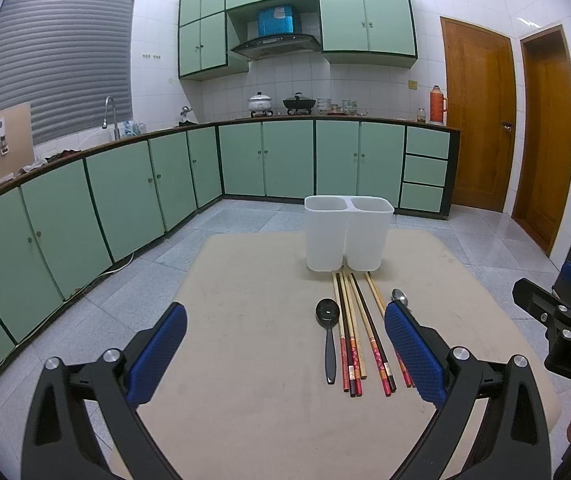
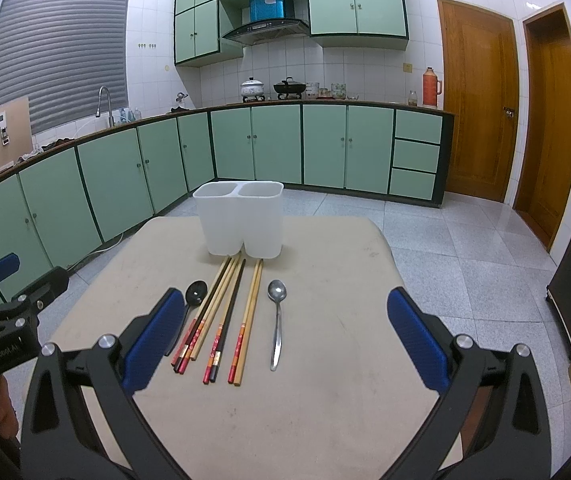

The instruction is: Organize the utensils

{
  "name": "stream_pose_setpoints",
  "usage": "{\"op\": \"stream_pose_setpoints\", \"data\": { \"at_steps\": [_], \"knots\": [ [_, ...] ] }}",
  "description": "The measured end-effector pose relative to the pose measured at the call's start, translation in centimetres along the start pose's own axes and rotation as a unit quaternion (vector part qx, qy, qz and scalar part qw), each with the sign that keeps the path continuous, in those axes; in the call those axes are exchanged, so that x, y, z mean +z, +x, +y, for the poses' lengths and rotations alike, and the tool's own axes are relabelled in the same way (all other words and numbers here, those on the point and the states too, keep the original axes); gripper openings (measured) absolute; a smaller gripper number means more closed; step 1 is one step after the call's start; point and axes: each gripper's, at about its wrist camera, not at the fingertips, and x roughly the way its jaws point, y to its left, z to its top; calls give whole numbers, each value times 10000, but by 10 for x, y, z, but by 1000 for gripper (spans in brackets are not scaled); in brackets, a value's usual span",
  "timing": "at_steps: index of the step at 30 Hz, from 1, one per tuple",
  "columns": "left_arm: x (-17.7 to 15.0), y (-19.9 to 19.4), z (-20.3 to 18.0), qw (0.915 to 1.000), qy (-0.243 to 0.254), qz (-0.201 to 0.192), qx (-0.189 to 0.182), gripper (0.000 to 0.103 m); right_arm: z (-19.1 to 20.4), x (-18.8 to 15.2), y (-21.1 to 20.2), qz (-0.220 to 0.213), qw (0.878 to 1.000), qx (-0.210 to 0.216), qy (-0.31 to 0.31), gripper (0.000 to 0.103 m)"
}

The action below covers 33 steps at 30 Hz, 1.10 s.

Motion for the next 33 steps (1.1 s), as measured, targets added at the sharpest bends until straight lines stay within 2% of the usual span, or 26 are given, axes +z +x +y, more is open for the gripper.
{"op": "stream_pose_setpoints", "data": {
  "at_steps": [33],
  "knots": [
    [-2,7,6,10000,-19,47,1,97,-7,-4,10,85,10000,-12,-1,98]
  ]
}}
